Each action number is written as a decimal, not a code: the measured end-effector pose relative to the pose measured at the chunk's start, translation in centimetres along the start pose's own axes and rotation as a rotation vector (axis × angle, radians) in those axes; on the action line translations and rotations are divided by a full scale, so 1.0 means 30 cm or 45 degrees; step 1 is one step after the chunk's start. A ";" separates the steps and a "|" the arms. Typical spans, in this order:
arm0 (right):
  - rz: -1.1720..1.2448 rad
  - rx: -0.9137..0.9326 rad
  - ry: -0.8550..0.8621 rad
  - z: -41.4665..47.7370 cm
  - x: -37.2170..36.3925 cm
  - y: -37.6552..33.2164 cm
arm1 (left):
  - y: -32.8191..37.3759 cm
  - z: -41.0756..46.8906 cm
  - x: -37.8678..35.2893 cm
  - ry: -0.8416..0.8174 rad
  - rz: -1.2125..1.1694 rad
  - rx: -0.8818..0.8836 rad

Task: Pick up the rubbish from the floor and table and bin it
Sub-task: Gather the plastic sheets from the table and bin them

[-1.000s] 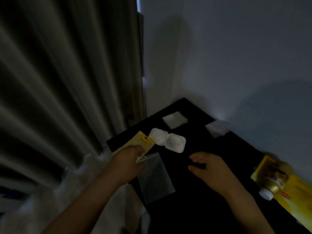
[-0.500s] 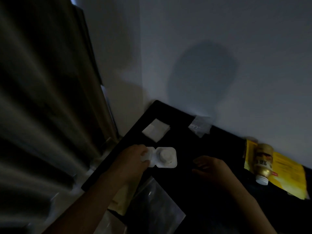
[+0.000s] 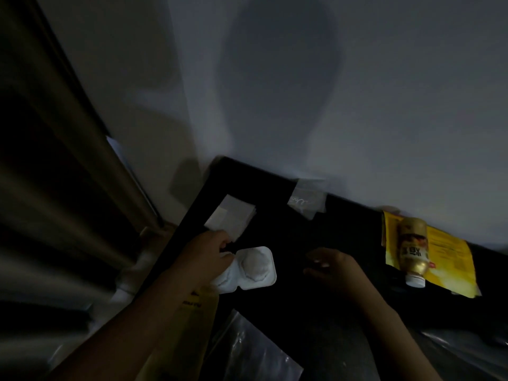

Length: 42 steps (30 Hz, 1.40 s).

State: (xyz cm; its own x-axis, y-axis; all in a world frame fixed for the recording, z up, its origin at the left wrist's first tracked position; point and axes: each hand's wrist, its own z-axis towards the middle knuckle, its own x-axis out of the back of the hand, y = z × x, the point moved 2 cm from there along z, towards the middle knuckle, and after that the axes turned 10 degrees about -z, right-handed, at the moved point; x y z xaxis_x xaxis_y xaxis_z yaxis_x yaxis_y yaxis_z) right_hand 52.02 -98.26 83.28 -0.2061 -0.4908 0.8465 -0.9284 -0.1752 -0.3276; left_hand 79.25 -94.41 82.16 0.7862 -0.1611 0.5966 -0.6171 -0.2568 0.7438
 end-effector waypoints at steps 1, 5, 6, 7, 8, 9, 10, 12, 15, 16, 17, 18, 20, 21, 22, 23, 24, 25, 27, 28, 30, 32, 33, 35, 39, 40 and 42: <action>-0.018 -0.003 0.004 0.041 0.008 0.009 | -0.009 0.027 -0.001 0.008 -0.010 0.016; -0.047 -0.050 0.079 0.214 0.043 0.045 | -0.056 0.134 -0.013 0.009 0.039 0.086; -0.047 -0.058 0.095 0.258 0.048 0.052 | -0.072 0.161 -0.018 0.010 0.063 0.113; -0.045 -0.063 0.102 0.300 0.052 0.059 | -0.088 0.188 -0.022 0.017 0.085 0.135; -0.047 -0.066 0.103 0.341 0.054 0.064 | -0.102 0.214 -0.026 0.031 0.101 0.147; -0.061 -0.068 0.110 0.382 0.056 0.071 | -0.116 0.239 -0.030 0.045 0.115 0.151; -0.079 -0.072 0.127 0.423 0.054 0.081 | -0.128 0.263 -0.034 0.050 0.137 0.153; -0.104 -0.096 0.168 0.498 0.044 0.105 | -0.141 0.314 -0.050 0.026 0.203 0.144; -0.159 -0.144 0.173 0.596 0.016 0.146 | -0.144 0.393 -0.072 0.047 0.276 0.134; -0.152 -0.179 0.157 0.624 0.006 0.161 | -0.149 0.417 -0.077 0.071 0.312 0.141; -0.113 -0.227 0.146 0.647 -0.002 0.175 | -0.158 0.435 -0.081 0.095 0.339 0.156; -0.056 -0.278 0.155 0.667 -0.008 0.188 | -0.173 0.449 -0.085 0.116 0.352 0.176; 0.057 -0.370 0.223 0.699 -0.019 0.211 | -0.208 0.461 -0.096 0.116 0.362 0.242; 0.108 -0.406 0.260 0.711 -0.026 0.218 | -0.224 0.463 -0.105 0.099 0.370 0.282; 0.155 -0.433 0.295 0.720 -0.030 0.225 | -0.236 0.464 -0.114 0.087 0.380 0.313; 0.204 -0.451 0.325 0.725 -0.036 0.230 | -0.244 0.464 -0.120 0.090 0.398 0.325; 0.265 -0.467 0.346 0.728 -0.041 0.233 | -0.250 0.464 -0.125 0.102 0.420 0.323; 0.339 -0.479 0.355 0.727 -0.047 0.233 | -0.254 0.465 -0.128 0.116 0.431 0.313; 0.485 -0.474 0.359 0.716 -0.062 0.220 | -0.260 0.463 -0.130 0.140 0.405 0.302; 0.552 -0.473 0.375 0.708 -0.071 0.207 | -0.262 0.462 -0.129 0.145 0.388 0.311; 0.699 -0.491 0.419 0.688 -0.095 0.170 | -0.260 0.464 -0.128 0.149 0.336 0.353; 0.882 -0.492 0.434 0.661 -0.116 0.121 | -0.255 0.466 -0.124 0.149 0.251 0.402; 0.967 -0.486 0.436 0.646 -0.123 0.096 | -0.254 0.467 -0.123 0.141 0.214 0.415; 1.077 -0.456 0.465 0.619 -0.129 0.047 | -0.259 0.470 -0.124 0.137 0.144 0.411; 1.092 -0.304 0.512 0.580 -0.160 -0.050 | -0.263 0.469 -0.125 0.203 -0.059 0.442; 1.058 -0.277 0.483 0.576 -0.176 -0.072 | -0.263 0.470 -0.123 0.226 -0.098 0.463; 0.981 -0.244 0.379 0.580 -0.215 -0.106 | -0.261 0.472 -0.122 0.258 -0.185 0.506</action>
State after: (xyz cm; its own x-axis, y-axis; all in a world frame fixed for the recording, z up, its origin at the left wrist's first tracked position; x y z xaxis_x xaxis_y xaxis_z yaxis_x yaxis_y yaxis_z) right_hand 61.68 -109.39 71.56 -0.8503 -0.1636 0.5002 -0.5262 0.2768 -0.8040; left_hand 81.67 -105.30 69.88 0.8170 0.0826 0.5708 -0.4092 -0.6144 0.6746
